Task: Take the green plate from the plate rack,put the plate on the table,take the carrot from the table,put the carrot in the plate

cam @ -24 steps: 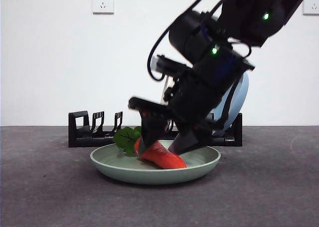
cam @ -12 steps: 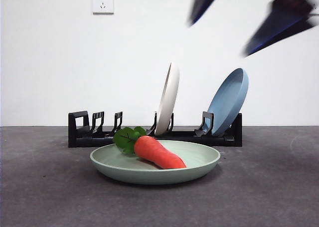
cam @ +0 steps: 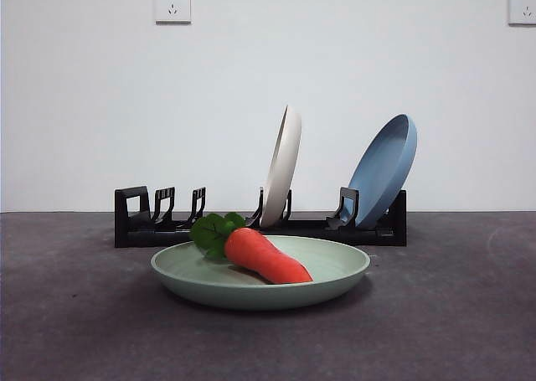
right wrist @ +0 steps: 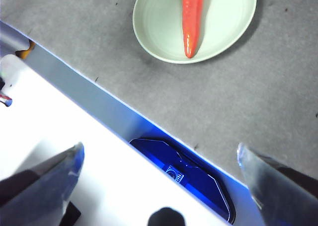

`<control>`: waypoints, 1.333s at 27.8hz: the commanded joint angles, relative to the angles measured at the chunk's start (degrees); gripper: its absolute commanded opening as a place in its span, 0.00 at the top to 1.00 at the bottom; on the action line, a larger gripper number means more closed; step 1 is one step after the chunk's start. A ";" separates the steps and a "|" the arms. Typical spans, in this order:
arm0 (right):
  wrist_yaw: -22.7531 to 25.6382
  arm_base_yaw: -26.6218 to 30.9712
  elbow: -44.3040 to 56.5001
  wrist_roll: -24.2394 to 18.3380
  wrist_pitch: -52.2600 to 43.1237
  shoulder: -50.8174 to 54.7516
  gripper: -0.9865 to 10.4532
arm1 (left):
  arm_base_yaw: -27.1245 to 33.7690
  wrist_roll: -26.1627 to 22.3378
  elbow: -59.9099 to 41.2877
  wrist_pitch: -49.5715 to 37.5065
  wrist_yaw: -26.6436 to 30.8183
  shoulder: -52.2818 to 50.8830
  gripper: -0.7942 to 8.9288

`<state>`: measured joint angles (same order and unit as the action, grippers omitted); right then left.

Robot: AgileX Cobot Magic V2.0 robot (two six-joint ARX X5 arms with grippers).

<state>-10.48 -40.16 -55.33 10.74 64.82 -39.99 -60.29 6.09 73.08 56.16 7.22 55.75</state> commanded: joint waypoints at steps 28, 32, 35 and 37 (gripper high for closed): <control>0.15 -0.15 0.07 -0.09 0.07 1.05 0.91 | -0.11 1.46 -0.20 3.93 -1.44 -0.02 0.92; 0.15 -0.15 0.07 -0.09 0.07 1.05 0.91 | -0.11 1.46 -0.20 3.67 -1.38 -0.04 0.92; 0.15 -0.15 0.07 -0.09 0.07 1.05 0.91 | 0.55 0.31 -0.20 2.93 0.90 -0.55 0.92; 0.15 -0.15 0.07 -0.09 0.09 1.05 0.91 | 2.36 -3.76 -0.20 1.18 4.00 -0.96 0.92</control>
<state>-10.41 -40.16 -55.33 10.72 65.12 -39.07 -58.89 5.67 73.08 58.52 9.69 55.37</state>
